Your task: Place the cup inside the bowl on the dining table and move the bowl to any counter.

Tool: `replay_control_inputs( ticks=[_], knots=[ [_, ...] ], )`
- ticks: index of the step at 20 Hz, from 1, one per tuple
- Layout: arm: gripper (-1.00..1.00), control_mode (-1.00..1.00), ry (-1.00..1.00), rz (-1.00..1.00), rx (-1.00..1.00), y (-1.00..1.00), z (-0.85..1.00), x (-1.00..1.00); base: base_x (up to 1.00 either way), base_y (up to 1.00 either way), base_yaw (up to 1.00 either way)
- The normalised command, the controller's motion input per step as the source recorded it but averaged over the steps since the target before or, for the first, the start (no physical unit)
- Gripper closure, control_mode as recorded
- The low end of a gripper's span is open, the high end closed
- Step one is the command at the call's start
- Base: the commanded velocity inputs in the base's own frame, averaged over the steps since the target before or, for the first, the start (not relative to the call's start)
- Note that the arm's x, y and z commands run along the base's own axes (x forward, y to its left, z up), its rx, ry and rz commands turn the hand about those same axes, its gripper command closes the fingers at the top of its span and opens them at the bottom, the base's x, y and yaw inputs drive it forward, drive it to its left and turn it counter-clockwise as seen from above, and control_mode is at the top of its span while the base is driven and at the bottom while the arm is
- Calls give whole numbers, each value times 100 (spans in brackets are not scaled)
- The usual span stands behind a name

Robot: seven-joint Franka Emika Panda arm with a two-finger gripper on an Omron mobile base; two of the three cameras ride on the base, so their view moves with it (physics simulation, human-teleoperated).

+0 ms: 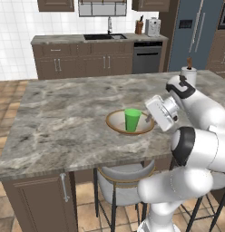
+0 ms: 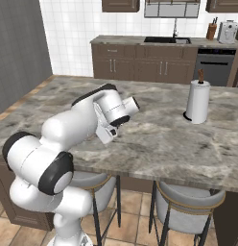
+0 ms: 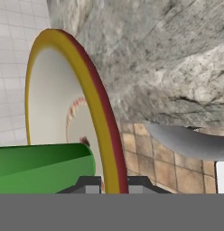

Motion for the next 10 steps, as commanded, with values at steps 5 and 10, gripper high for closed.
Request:
replay_control_inputs(
  ticks=[5, 10],
  knots=[
    [100, -100, 0, 0, -3, 0, 15, -14, 0, 0, 0],
    [100, -100, 0, 0, 0, 0, 1, -8, 0, 0, 0]
  ],
)
